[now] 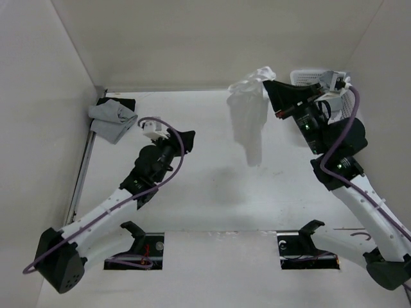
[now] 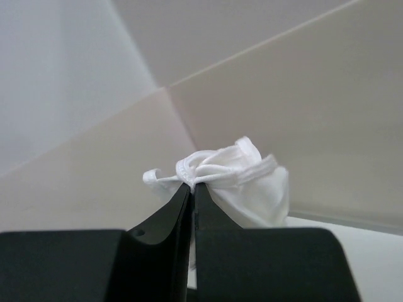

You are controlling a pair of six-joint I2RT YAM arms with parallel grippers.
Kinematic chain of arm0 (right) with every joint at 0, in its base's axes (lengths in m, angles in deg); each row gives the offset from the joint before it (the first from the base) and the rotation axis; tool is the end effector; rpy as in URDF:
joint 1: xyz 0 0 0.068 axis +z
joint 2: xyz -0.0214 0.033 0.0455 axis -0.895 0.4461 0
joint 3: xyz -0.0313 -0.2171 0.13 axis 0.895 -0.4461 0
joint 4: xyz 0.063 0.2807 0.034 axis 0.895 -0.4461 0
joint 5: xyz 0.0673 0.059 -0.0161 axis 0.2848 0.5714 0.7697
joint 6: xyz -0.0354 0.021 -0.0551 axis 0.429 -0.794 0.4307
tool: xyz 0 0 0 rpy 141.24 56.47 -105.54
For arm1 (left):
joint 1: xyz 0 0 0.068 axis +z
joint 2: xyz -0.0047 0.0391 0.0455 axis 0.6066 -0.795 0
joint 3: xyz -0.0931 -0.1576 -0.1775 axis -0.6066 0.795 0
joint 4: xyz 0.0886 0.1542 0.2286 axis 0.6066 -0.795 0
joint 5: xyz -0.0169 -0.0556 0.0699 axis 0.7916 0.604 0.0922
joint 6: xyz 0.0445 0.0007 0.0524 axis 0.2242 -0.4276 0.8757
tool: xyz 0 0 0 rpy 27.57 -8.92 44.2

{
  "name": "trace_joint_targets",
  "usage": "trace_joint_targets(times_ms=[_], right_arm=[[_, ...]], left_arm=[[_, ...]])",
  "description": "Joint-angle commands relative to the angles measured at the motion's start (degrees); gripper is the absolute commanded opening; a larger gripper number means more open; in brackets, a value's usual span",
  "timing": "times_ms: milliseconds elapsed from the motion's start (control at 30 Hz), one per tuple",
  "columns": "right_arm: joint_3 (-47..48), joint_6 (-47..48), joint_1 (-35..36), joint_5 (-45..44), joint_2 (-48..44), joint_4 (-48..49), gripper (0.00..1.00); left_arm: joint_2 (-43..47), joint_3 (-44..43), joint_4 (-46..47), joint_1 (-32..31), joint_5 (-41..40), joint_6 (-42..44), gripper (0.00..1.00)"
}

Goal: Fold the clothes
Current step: Move the tank top to the center of the board, then flatten the tank top out

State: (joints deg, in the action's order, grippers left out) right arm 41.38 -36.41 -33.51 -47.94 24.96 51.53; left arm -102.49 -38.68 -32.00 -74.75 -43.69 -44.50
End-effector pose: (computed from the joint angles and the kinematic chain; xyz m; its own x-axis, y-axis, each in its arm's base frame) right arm 0.2241 0.1289 0.4922 0.1357 0.6108 -0.7801 -0.6285 0.6617 0.4088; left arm 0.2380 -0.1636 0.2701 -0.2314 -0.5504 -0.8022 0.2975 0.7451 -0.5970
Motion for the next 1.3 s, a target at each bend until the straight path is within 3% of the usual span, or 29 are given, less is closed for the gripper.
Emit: trace_joint_targets(times_ms=[0,133,267,400,433,500,600,700,733,867,900,1000,1133,1267], right_arm=[[0.8,0.8,4.0,1.9,-0.5,0.3,0.05],[-5.0,-6.4,3.8,3.7,7.2,2.6,0.05],[-8.0,-13.7,3.9,5.2,21.7,8.8,0.04],[1.7,-18.9,2.0,5.6,42.2,9.6,0.06],[5.5,-19.7,0.8,5.6,47.0,8.6,0.09],[12.7,-21.4,-1.8,5.9,53.2,5.1,0.25],[13.9,-19.9,-3.0,5.3,52.0,4.0,0.47],[7.1,-15.1,-2.8,1.6,45.7,4.7,0.54],[4.0,-14.1,-2.8,0.5,43.7,4.7,0.51],[-9.4,-13.6,-3.6,-2.4,37.5,4.7,0.09],[-12.8,-14.3,-3.8,-3.1,36.4,4.8,0.05],[-21.8,-16.2,-3.8,-5.4,33.6,6.1,0.06],[-30.4,-18.5,-3.5,-9.3,30.6,6.7,0.19],[-36.9,-20.4,-2.3,-10.3,28.1,10.3,0.34]], left_arm=[[6.9,2.5,-4.7,2.6,-5.7,-2.5,0.44],[11.7,4.4,-9.0,6.9,-5.7,-3.3,0.44],[12.0,5.6,-11.9,10.1,-4.2,-4.2,0.43],[8.4,6.4,-12.2,11.3,-2.5,-4.5,0.40],[7.1,6.4,-12.2,11.2,-2.4,-4.5,0.39],[3.7,5.8,-12.5,10.0,-1.6,-3.9,0.39],[-1.1,4.8,-13.9,6.8,-0.4,-2.9,0.37],[-5.2,4.4,-16.3,2.8,-0.1,-2.0,0.30],[-6.5,4.4,-17.2,1.1,0.0,-2.0,0.26],[-12.1,2.4,-20.4,-7.3,1.6,-4.9,0.21],[-13.5,1.7,-20.5,-9.6,1.8,-6.0,0.22],[-16.9,-1.1,-19.9,-16.1,1.4,-8.4,0.31],[-19.1,-2.7,-17.7,-18.6,-0.4,-10.5,0.40],[-21.4,-3.9,-16.9,-19.5,-0.6,-10.8,0.40]])
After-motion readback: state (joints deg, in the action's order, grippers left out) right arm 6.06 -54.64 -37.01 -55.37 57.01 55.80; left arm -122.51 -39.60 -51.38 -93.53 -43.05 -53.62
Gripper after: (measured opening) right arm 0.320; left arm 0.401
